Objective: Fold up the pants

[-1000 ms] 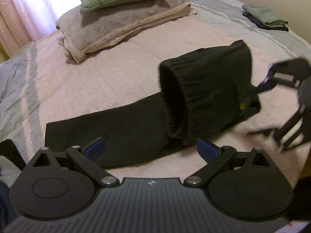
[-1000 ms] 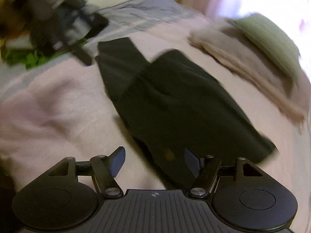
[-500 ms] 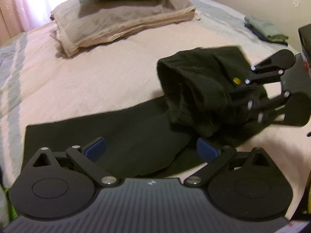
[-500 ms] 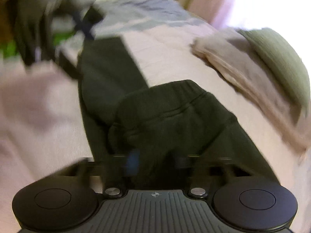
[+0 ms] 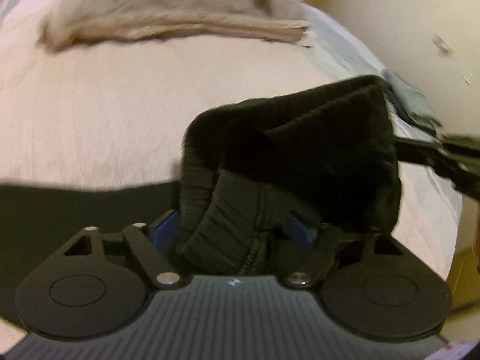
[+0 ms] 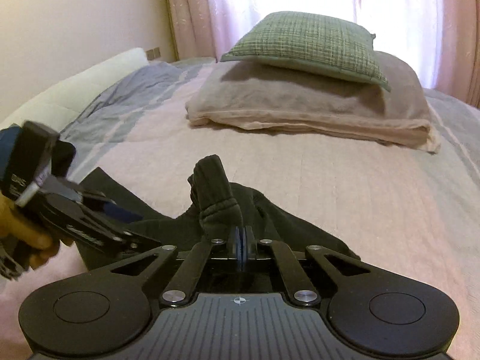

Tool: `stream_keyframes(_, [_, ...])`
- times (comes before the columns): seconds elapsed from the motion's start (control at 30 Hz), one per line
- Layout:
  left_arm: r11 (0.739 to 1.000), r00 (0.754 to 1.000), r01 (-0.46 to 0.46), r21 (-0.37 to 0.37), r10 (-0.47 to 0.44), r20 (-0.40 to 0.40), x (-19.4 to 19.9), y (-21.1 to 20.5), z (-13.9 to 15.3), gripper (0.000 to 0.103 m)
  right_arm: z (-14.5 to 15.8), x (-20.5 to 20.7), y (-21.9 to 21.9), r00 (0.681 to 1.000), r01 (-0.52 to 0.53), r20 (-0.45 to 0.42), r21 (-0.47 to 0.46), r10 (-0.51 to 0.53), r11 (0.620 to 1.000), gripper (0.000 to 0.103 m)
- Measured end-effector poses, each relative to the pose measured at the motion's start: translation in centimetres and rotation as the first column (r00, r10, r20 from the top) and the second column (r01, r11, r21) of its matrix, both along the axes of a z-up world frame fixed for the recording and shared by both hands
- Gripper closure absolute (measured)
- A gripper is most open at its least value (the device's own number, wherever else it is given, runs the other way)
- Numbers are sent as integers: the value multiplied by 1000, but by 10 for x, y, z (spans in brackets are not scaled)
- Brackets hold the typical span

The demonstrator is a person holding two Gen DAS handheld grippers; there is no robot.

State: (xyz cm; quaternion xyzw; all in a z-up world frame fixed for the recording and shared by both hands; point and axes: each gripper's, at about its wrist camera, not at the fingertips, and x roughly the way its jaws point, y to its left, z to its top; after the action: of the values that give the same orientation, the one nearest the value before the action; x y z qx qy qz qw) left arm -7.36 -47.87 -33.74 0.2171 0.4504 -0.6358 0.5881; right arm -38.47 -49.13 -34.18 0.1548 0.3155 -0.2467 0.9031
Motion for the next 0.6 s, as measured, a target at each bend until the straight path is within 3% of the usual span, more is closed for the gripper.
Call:
stream_keyframes(0.1, [997, 997, -77, 15, 77, 2, 6, 12, -4, 32, -4, 10, 9, 999, -39, -22, -32, 38, 999, 103])
stream_keyframes(0.17, [992, 991, -120, 35, 122, -51, 13, 19, -11, 33, -9, 18, 15, 997, -64, -39, -44, 62, 997, 103])
stream_keyframes(0.2, [990, 988, -134, 42, 136, -73, 15, 21, -15, 36, -9, 20, 17, 996, -78, -48, -52, 75, 996, 103])
stream_keyframes(0.23, [990, 985, -136, 44, 139, -98, 17, 22, -18, 49, -15, 27, 20, 994, -91, -59, -54, 88, 994, 99])
stream_keyframes(0.3, [994, 988, -98, 45, 103, -115, 18, 21, -20, 50, -21, 34, 25, 989, -122, -90, -60, 116, 991, 70])
stream_keyframes(0.33, [995, 988, -96, 30, 99, -120, 19, 20, -19, 53, -24, 39, 29, 985, -135, -117, -72, 126, 988, 44])
stream_keyframes(0.37, [996, 987, -93, 14, 94, -128, 20, 19, -19, 55, -29, 47, 33, 982, -144, -139, -88, 131, 986, 37])
stream_keyframes(0.5, [997, 983, -69, -22, 64, -174, 25, 15, -14, 59, -45, 66, 51, 958, -227, -208, -117, 200, 967, 37])
stream_keyframes(0.53, [998, 982, -58, -39, 50, -179, 26, 16, -11, 78, -51, 71, 57, 946, -263, -230, -128, 229, 956, 37])
stream_keyframes(0.6, [997, 977, -51, -58, 38, -211, 34, 13, -7, 83, -64, 82, 68, 916, -340, -277, -148, 291, 929, 37])
